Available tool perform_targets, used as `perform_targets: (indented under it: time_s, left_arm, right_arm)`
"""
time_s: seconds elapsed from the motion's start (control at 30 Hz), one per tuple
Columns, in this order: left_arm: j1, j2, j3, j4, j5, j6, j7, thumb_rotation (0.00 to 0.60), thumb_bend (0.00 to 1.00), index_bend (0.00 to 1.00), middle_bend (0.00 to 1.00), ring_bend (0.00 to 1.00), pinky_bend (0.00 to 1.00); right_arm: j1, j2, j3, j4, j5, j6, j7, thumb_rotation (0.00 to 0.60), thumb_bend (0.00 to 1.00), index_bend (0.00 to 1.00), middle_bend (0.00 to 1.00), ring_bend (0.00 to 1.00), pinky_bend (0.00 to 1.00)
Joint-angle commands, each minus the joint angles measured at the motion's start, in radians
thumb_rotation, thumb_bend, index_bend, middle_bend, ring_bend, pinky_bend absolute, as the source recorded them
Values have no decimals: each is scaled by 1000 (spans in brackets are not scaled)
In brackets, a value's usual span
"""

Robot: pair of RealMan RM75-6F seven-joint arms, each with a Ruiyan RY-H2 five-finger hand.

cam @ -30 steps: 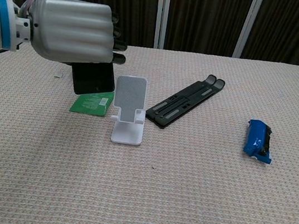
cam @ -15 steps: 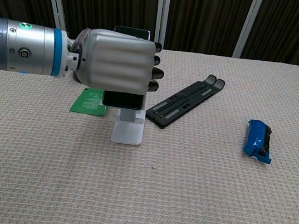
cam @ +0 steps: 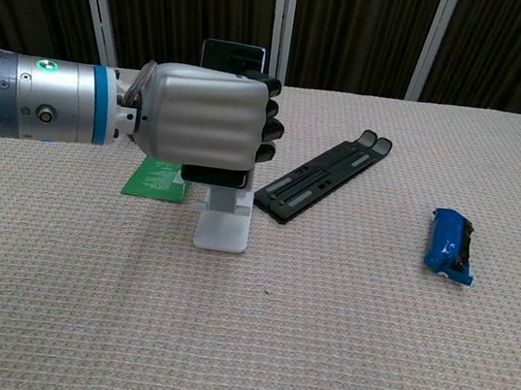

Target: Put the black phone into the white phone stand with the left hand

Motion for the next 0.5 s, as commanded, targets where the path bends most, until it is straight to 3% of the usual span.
perform_targets:
  time_s: [0.03, 0.5]
  left_arm:
    - [20, -27, -8, 22, -21, 10, 52, 600, 31, 551, 318, 423, 415]
    - [23, -90, 6, 66, -12, 25, 85, 600, 31, 548, 317, 423, 413]
  right_arm:
    - [0, 1, 0, 0, 0, 0, 2, 600, 0, 0, 0, 0, 0]
    - [-4, 7, 2, 1, 1, 2, 20, 600, 0, 0, 0, 0, 0]
